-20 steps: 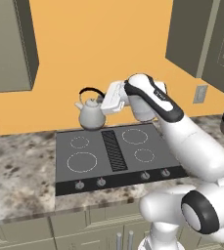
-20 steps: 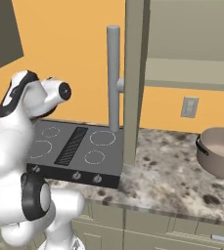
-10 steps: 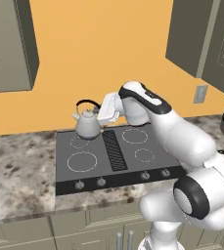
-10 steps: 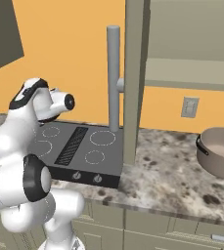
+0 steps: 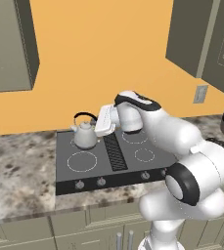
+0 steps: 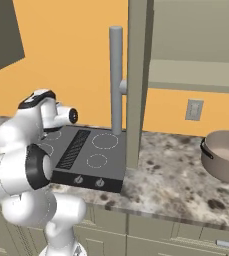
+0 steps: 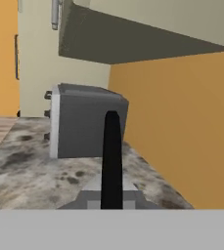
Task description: Pick the kettle from the cabinet and place it on a stove burner. Then pick the pot from the counter and place it on another stove burner. Finally, turn both burners on.
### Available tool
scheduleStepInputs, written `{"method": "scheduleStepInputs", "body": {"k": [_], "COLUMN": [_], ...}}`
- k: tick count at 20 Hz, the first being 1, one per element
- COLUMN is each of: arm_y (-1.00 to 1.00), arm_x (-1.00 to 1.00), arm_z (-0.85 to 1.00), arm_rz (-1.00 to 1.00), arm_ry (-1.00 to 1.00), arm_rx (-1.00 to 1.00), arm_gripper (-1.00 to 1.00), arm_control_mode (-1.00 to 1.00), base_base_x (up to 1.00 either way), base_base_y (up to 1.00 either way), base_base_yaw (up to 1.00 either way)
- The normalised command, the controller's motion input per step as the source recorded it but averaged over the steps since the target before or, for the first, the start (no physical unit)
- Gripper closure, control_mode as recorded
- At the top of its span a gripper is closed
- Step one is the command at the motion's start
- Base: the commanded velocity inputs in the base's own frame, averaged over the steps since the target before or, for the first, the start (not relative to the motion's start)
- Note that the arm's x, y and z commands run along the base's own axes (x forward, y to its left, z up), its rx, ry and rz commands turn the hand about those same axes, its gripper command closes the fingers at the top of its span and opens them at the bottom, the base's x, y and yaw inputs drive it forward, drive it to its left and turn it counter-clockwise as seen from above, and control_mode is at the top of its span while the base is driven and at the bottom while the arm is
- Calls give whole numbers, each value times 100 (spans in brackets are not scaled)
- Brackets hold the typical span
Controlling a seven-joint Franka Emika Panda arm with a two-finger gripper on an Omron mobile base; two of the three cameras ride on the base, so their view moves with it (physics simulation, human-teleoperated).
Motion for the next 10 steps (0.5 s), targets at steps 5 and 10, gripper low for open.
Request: {"method": "scheduleStepInputs", "body": {"k": [5, 10], "arm_y": [11, 6], "arm_x": [18, 10], "arm_z": [-50, -48], "arm_rz": [3, 3], "arm_ry": [1, 0], "arm_rx": [0, 0], "arm_gripper": [100, 100], "arm_control_mode": [-100, -100], "base_base_x": [0, 0], "base_base_y": [0, 0], "base_base_yaw": [0, 0]}}
